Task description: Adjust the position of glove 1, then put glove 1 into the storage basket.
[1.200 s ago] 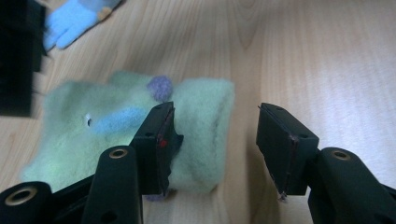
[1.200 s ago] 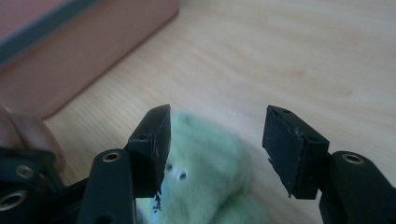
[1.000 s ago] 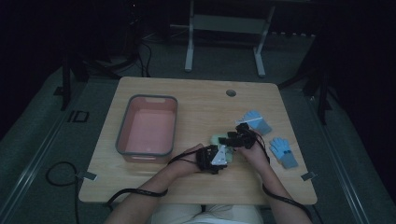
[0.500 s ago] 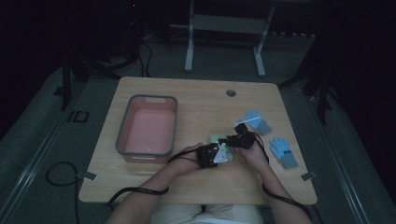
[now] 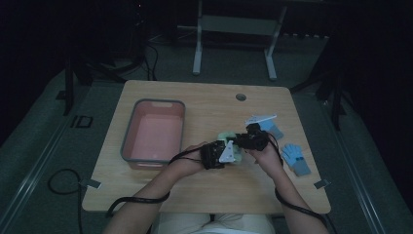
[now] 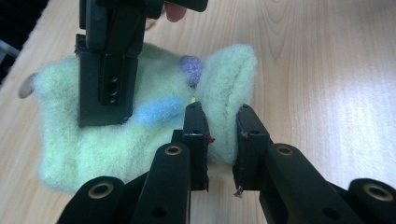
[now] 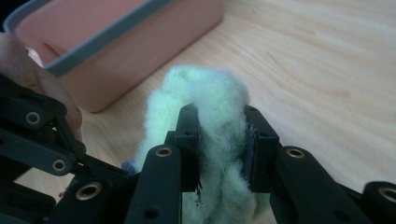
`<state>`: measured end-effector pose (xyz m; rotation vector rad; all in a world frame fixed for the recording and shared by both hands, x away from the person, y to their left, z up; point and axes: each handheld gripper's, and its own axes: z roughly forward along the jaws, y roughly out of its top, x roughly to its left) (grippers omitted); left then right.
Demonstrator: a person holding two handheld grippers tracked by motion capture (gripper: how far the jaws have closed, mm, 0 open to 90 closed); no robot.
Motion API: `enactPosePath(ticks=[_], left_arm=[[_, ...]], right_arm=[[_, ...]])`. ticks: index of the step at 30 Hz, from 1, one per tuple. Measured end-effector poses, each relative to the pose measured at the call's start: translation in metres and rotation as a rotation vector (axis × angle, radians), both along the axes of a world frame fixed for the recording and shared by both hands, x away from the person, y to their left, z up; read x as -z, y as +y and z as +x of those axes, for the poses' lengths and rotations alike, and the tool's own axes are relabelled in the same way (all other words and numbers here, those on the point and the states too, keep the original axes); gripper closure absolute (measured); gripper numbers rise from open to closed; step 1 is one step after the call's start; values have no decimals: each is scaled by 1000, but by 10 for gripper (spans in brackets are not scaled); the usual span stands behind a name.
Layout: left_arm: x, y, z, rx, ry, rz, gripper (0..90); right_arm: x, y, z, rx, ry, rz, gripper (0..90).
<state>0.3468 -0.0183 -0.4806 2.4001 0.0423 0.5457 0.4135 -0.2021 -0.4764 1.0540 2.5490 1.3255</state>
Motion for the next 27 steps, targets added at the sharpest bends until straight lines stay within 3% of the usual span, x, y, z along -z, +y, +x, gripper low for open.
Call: enactPosePath(ticks=[8,11,19,27], left_arm=[[-29,22,-3,-22,-7,-11,776],[-36,30,-4,-26,-14,0,776],[-46,53,-6,-54,-28,36,777],[-50,78,-6,-92,-28,57,780]], right_arm=[[-20,17,3,-23,-9,52,715],[-27,26,3,-32,-20,43,715],[-40,55,5,-66,-42,28,716],[-44,82,8,-87,-48,22,717]])
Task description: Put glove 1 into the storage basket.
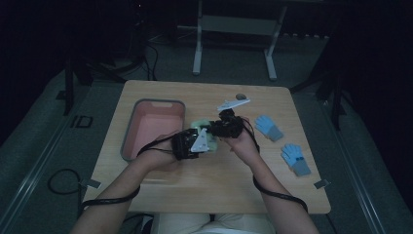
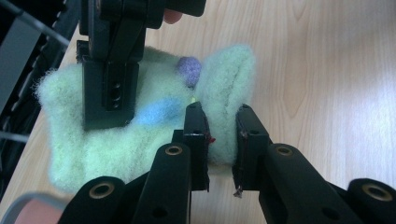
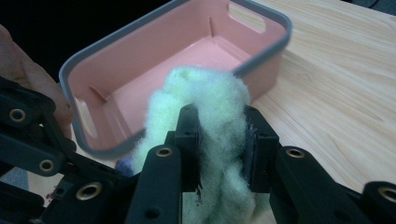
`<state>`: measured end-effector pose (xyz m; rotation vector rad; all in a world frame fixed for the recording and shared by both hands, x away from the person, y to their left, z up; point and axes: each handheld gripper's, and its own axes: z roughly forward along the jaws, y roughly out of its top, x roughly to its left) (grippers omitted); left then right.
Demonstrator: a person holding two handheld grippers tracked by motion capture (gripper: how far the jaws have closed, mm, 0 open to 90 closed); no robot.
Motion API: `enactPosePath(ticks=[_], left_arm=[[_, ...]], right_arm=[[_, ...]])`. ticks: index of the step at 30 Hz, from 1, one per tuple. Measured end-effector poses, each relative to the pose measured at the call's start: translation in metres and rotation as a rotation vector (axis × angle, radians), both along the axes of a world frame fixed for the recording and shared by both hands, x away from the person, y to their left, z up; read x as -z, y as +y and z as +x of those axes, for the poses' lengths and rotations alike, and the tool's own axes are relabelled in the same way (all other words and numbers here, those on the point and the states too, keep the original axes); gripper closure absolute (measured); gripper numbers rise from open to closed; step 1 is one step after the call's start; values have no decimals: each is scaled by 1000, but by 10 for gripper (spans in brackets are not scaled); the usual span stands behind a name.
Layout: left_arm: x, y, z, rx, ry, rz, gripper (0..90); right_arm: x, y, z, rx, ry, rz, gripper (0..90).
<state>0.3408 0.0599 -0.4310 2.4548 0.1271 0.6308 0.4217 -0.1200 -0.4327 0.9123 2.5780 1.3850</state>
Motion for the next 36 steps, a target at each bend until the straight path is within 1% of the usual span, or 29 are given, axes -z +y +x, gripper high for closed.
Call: enactPosePath(ticks=[1,4,7,8,12,16,17,21,23,25,28,30,32,33,34,35,36], left_arm=[[-1,4,0,-4,2,1,779],[-5,16,0,-18,-2,12,780],[-11,29,0,-42,4,28,780],[-13,33,-1,-46,-2,36,780],[-18,52,0,-61,6,59,780],[-21,70,2,-86,17,73,780],[-21,74,3,-95,21,71,780],[-21,91,3,-105,12,85,780],[-19,98,3,-103,4,94,780],[-17,107,4,-101,9,89,780],[-11,117,5,-90,-1,91,780],[-6,122,7,-90,8,81,780],[-3,125,10,-94,26,68,780],[-1,125,12,-98,31,69,780],[1,125,14,-99,45,62,780],[4,124,16,-101,57,64,780],[6,124,17,-101,59,73,780]], right_arm=[[-2,10,2,-7,-6,-6,717],[-6,25,3,-22,-14,-10,717],[-11,39,5,-41,-14,-1,717],[-12,44,6,-46,-18,2,717],[-15,64,8,-64,-26,17,717],[-17,83,11,-76,-15,31,717],[-17,88,11,-77,-16,34,717],[-18,106,14,-87,-15,46,717],[-17,114,15,-94,-14,51,717],[-15,122,16,-99,-8,54,717],[-11,131,16,-95,-2,65,717],[-8,135,17,-96,6,71,717],[-5,138,18,-90,12,65,717],[-3,139,19,-88,11,59,717],[-1,140,19,-82,9,52,717],[1,141,20,-81,9,45,717],[4,142,21,-76,10,31,717]])
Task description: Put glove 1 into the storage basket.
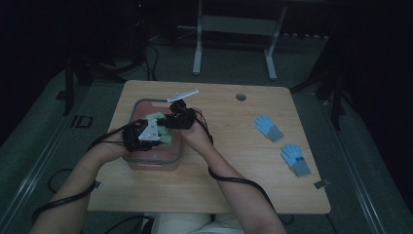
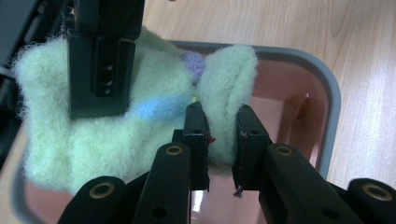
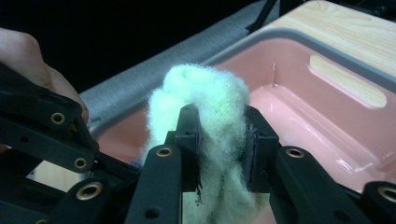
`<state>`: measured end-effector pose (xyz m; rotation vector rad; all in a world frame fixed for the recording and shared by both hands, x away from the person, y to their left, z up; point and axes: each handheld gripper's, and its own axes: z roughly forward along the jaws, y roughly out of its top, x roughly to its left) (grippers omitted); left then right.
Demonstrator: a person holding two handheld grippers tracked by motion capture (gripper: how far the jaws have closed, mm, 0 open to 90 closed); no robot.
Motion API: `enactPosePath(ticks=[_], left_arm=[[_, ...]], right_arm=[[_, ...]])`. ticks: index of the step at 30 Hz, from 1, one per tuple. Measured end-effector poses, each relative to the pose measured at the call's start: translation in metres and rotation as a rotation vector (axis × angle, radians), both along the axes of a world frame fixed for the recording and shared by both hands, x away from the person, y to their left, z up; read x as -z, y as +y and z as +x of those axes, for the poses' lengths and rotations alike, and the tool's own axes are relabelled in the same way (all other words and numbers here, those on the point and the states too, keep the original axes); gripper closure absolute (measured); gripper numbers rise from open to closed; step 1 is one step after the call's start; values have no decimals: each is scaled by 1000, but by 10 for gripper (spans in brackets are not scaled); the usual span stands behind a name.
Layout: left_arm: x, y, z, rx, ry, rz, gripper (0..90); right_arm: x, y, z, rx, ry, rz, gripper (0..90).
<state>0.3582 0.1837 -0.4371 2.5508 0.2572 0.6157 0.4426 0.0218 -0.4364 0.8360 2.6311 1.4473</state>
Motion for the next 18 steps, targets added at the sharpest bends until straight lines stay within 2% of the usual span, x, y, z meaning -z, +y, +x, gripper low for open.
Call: enactPosePath(ticks=[2,5,8,12,18], left_arm=[[6,-1,4,-2,26,8,780],[15,-4,7,-3,29,41,780],[23,-4,12,-1,47,56,780],[31,-6,21,-13,99,44,779],[40,-11,31,-19,143,39,779]], right_arm=[[6,1,2,8,4,-11,717],[16,1,5,18,23,-26,715],[23,2,8,23,28,-49,712],[32,4,11,38,32,-88,710],[41,0,18,72,62,-124,695]])
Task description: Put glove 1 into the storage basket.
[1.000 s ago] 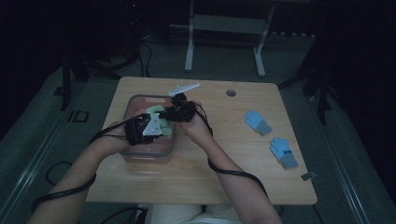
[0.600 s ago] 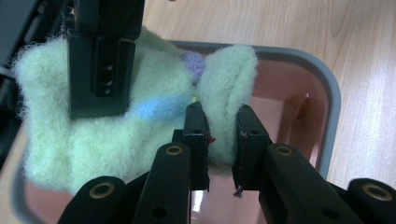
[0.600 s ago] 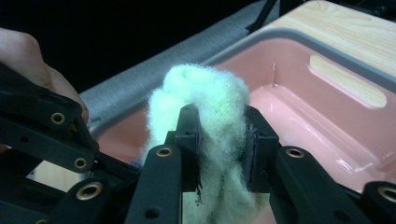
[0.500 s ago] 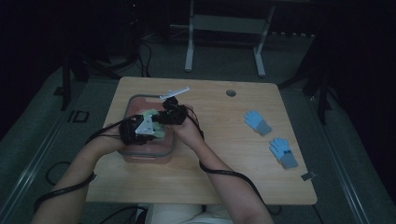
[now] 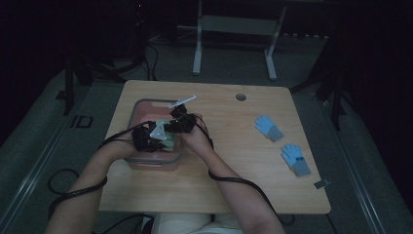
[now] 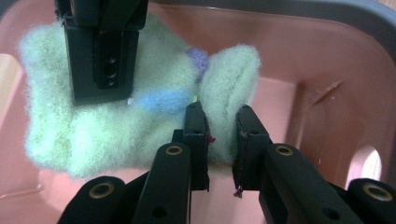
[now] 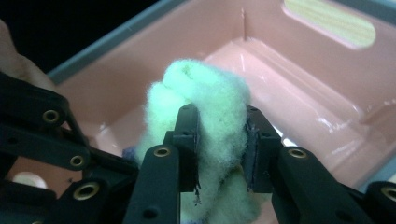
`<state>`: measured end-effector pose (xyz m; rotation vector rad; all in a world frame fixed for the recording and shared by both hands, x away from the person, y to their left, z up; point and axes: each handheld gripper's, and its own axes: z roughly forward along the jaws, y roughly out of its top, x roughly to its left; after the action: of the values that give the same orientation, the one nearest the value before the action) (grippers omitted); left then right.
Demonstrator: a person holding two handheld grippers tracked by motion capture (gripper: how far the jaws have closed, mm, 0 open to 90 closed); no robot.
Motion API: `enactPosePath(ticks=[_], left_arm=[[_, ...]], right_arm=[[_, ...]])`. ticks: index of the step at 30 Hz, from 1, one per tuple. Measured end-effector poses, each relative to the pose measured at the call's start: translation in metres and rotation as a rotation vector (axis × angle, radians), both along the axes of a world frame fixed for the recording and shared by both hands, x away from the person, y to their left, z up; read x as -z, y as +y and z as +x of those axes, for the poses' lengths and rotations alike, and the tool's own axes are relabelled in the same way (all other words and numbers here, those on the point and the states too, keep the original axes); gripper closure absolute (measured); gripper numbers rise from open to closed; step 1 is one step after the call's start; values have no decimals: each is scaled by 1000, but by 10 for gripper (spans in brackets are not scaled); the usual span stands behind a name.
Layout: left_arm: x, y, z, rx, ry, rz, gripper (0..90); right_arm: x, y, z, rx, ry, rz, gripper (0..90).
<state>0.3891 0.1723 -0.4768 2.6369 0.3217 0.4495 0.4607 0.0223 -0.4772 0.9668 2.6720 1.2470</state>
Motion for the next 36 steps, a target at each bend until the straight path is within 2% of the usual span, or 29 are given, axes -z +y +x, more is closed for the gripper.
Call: enactPosePath(ticks=[3,4,7,11,13,15,17,18,19,20,24,25,29,30,33,35,36], left_arm=[[4,-4,5,-3,31,21,777],[6,-5,7,-7,53,31,777],[11,-7,10,-8,73,45,775],[13,-8,13,-8,85,43,767],[14,-9,14,-15,94,50,728],[14,-10,13,-31,80,58,624],[11,-9,10,-52,52,30,559],[8,-8,9,-74,37,11,482],[8,-8,9,-74,37,11,422],[2,-6,8,-98,40,-16,373],[-10,-1,7,-147,33,-31,197],[-13,0,7,-160,42,-49,170],[-18,1,7,-189,37,-70,101],[-20,-1,6,-205,40,-83,83],[-22,-3,3,-217,26,-97,61],[-25,-6,0,-232,15,-136,55],[-26,-8,-2,-242,6,-151,55]], right_arm=[[4,-1,4,5,30,-17,630],[5,-2,5,8,29,-21,618],[6,-7,4,16,11,-28,530],[3,-14,3,34,5,-17,510],[-6,-24,0,38,-17,18,496],[-13,-30,-2,44,-32,42,487],[-19,-38,-5,44,-45,59,480],[-22,-41,-7,44,-50,68,480],[-25,-45,-8,40,-57,76,478],[-27,-49,-9,42,-62,83,473],[-35,-61,-14,38,-85,99,465],[-37,-64,-16,36,-88,106,464],[-40,-72,-19,36,-100,112,437],[-41,-75,-21,35,-100,107,384],[-41,-78,-24,23,-92,110,334],[-41,-81,-26,24,-86,112,288],[-40,-84,-28,23,-69,119,236]])
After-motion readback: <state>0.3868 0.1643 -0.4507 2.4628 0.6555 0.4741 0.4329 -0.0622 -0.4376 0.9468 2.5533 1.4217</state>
